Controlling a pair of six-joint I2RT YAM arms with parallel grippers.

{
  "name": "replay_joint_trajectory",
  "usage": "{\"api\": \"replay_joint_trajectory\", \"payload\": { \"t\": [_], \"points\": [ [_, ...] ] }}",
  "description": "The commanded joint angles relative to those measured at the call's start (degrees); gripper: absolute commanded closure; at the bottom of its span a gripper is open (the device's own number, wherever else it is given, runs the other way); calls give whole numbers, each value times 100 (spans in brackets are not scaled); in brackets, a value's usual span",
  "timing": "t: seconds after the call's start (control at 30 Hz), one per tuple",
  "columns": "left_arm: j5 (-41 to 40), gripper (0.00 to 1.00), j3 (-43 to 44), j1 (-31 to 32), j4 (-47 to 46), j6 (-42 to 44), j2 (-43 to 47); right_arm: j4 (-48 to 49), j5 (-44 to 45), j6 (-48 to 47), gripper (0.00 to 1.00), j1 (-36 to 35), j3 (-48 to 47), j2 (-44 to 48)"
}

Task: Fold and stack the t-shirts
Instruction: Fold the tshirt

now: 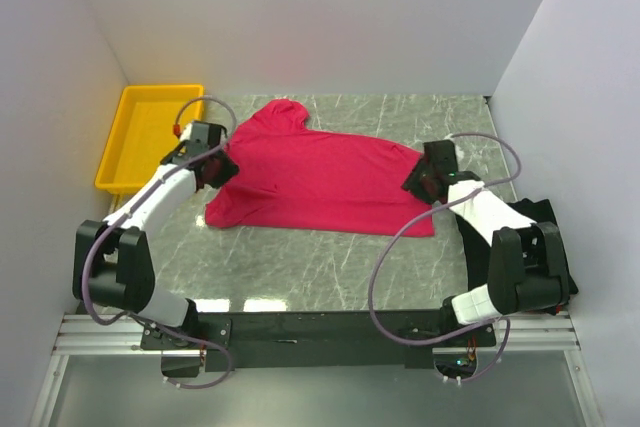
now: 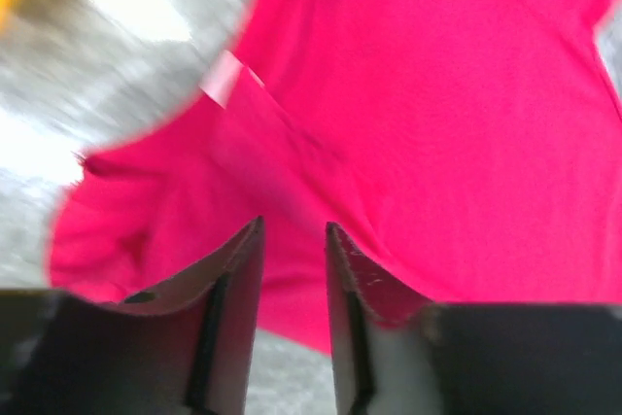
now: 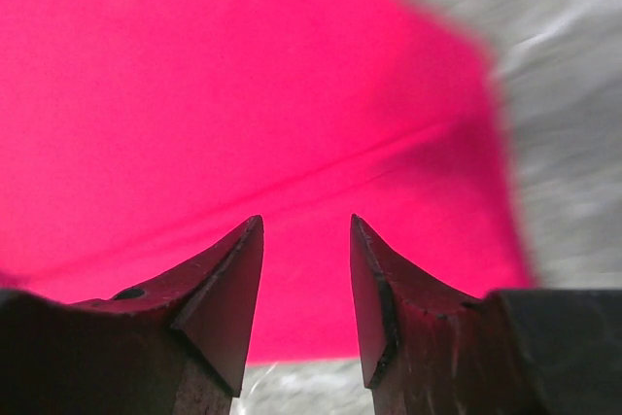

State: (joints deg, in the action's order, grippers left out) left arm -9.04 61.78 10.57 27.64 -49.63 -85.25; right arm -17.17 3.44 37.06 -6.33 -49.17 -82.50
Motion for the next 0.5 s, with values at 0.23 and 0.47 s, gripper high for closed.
{"api": "replay_joint_trajectory", "payload": {
  "t": [0.23,0.47],
  "points": [
    [52,81,-992,912,-768,-733,-201,222,7,398,54,-1011,12,-266],
    [-643,83,-966,816,-1032,-733,-685,231,130,486,55,-923,293,-381]
  ]
}}
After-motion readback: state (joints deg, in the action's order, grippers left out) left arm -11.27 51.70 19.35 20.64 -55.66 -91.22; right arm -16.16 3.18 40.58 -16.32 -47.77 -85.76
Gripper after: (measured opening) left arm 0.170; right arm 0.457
